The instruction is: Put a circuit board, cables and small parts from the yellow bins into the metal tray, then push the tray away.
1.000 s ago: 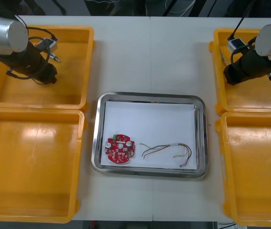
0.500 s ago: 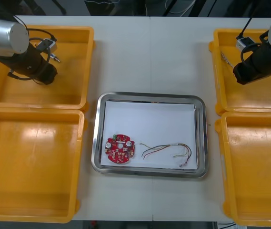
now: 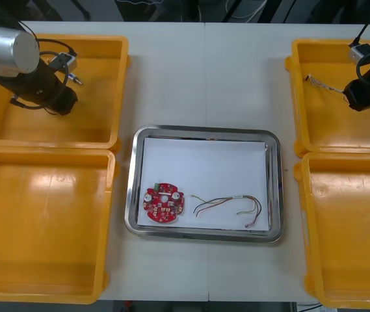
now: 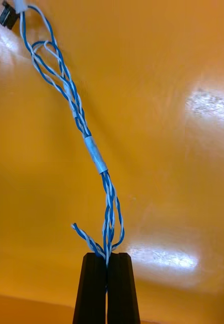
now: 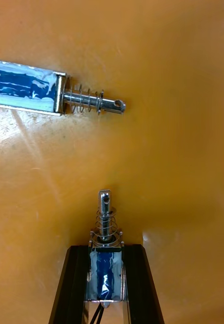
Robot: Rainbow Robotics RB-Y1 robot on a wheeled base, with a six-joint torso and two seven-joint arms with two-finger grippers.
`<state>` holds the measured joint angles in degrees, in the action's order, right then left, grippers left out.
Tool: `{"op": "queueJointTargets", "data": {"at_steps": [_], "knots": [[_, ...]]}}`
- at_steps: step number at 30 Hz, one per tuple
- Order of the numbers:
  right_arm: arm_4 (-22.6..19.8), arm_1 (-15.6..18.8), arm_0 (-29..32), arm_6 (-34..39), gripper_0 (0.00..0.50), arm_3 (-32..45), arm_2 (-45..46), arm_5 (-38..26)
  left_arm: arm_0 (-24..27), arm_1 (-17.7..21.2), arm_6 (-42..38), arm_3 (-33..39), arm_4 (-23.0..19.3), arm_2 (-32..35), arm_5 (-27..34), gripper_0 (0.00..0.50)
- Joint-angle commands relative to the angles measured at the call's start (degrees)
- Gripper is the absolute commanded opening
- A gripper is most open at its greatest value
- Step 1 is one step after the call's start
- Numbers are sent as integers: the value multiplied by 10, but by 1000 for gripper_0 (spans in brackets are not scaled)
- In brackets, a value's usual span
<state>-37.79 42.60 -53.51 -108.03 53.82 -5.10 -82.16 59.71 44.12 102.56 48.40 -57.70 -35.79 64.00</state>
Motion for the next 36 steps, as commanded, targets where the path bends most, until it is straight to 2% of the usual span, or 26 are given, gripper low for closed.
{"op": "queueJointTargets", "data": {"at_steps": [1,9,10,14,26,27,28,29,30,31,36], "knots": [[-11,42,10,-21,0,23,36,-4,5,-1,35,6,15,56,3,0],[-18,58,52,-27,0,46,61,-4,-4,1,26,32,80,129,75,0],[-19,63,61,-26,0,54,65,-4,-12,1,18,54,99,151,98,0],[-23,70,75,-27,0,59,75,-4,-33,4,-29,122,123,186,147,0],[-27,70,89,-27,11,59,92,-4,-102,4,-179,350,160,233,274,0],[-27,70,89,-28,86,59,92,-3,-106,3,-186,360,160,235,278,0],[-27,70,88,-28,86,59,93,-3,-114,2,-203,385,159,238,292,0],[-27,70,89,-29,340,59,93,-3,-122,-1,-221,412,160,243,307,0],[-27,70,89,-29,340,59,93,-3,-122,-1,-221,412,160,243,307,0],[-27,70,88,-31,500,59,94,-3,-132,-6,-244,449,166,245,331,0],[-29,70,88,-36,500,60,99,-5,-150,-27,-303,529,182,246,400,0]]}}
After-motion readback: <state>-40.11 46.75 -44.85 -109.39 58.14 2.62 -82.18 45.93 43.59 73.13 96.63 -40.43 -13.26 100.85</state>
